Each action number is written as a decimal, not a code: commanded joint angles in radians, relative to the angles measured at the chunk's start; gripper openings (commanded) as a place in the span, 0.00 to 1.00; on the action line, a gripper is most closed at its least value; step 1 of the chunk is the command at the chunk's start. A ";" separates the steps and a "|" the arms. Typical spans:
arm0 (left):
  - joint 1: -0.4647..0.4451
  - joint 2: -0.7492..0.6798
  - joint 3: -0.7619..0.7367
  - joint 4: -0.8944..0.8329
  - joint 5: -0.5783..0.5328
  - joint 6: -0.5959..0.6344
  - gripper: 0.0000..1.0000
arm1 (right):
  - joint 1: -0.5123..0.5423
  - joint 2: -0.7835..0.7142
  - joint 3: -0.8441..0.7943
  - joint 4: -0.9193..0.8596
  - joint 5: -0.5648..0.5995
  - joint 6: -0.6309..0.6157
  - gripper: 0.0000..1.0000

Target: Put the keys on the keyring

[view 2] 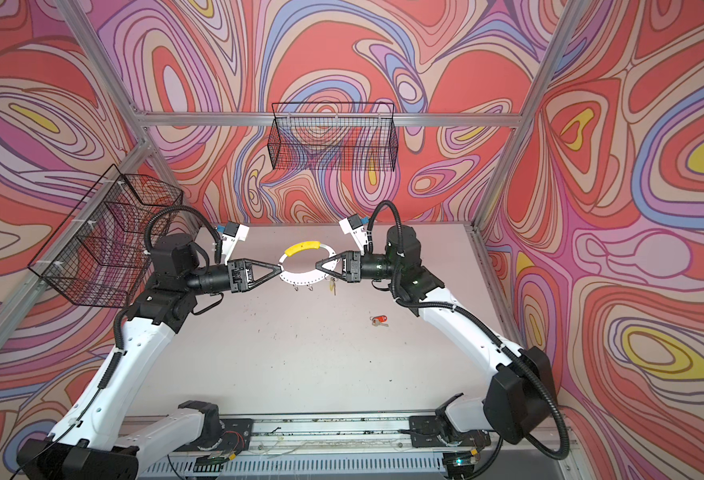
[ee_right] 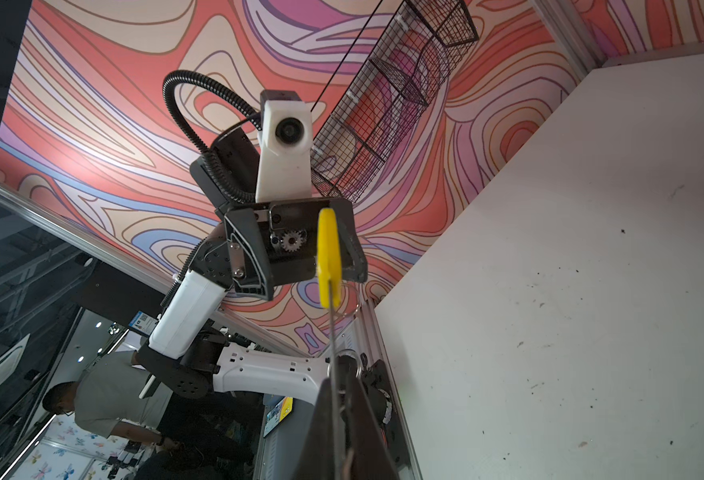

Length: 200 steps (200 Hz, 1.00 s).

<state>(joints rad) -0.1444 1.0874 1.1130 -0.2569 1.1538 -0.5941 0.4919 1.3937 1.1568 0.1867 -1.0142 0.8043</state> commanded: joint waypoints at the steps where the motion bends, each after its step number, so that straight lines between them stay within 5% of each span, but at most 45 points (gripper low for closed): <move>1: -0.010 -0.004 0.024 -0.026 0.042 0.026 0.59 | 0.001 0.020 0.014 0.016 -0.040 -0.005 0.00; 55: -0.063 0.022 0.014 -0.028 0.016 0.016 0.34 | 0.000 0.052 -0.004 0.109 -0.057 0.047 0.00; 108: -0.063 0.019 -0.061 0.276 0.062 -0.223 0.00 | 0.001 0.071 -0.036 0.170 -0.056 0.082 0.00; 148: -0.063 0.016 -0.065 0.281 0.062 -0.235 0.00 | 0.001 0.085 -0.037 0.189 -0.066 0.087 0.00; 165: -0.060 0.016 -0.068 0.266 0.046 -0.235 0.00 | -0.003 0.086 0.000 0.076 -0.048 -0.003 0.00; 179: -0.057 0.019 -0.074 0.251 0.025 -0.234 0.00 | -0.012 0.075 0.036 -0.078 -0.012 -0.125 0.21; 200: -0.055 0.022 -0.088 0.273 0.007 -0.261 0.00 | -0.058 0.034 0.053 -0.213 0.043 -0.226 0.38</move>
<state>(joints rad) -0.1997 1.1145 1.0378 -0.0547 1.1679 -0.8066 0.4759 1.4513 1.1790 0.1917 -1.0485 0.7605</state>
